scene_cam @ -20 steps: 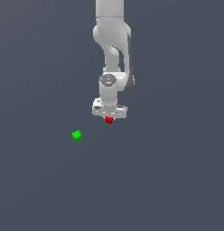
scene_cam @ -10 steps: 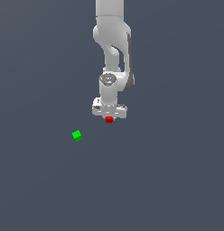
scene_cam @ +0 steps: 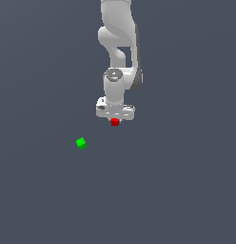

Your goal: Stack the red cube on top of the green cube.

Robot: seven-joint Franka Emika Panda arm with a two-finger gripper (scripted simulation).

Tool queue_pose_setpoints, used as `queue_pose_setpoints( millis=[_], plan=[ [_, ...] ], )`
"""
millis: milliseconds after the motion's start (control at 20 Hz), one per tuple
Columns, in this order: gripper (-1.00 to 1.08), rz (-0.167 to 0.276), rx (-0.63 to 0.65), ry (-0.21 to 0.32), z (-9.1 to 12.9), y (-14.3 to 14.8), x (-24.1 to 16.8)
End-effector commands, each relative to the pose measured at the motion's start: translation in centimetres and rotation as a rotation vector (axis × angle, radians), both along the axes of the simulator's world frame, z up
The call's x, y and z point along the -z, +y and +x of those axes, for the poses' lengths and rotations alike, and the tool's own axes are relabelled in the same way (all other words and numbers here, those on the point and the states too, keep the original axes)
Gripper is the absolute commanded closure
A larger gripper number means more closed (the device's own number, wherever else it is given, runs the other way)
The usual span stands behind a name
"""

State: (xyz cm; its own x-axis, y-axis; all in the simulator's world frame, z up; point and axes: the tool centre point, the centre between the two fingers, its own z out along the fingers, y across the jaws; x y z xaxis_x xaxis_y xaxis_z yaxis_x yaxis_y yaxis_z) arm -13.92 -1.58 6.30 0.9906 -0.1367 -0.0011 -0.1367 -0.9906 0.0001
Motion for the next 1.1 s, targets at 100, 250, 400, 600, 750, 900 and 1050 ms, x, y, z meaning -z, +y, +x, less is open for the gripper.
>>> queue_pose_setpoints(
  millis=[100,250,400,600,750,900,1050],
  plan=[
    [1.08,0.0,0.0,-0.001,0.0,0.0,-2.8],
    [1.08,0.0,0.0,-0.001,0.0,0.0,-4.1],
    [1.08,0.0,0.0,-0.001,0.1,0.0,-5.1],
    [1.08,0.0,0.0,-0.001,0.2,0.0,-5.7],
    [1.08,0.0,0.0,-0.002,0.2,0.0,-5.6],
    [1.08,0.0,0.0,-0.002,0.5,-0.5,-5.4],
    [1.08,-0.001,0.0,-0.002,1.1,-1.4,-5.1]
  ],
)
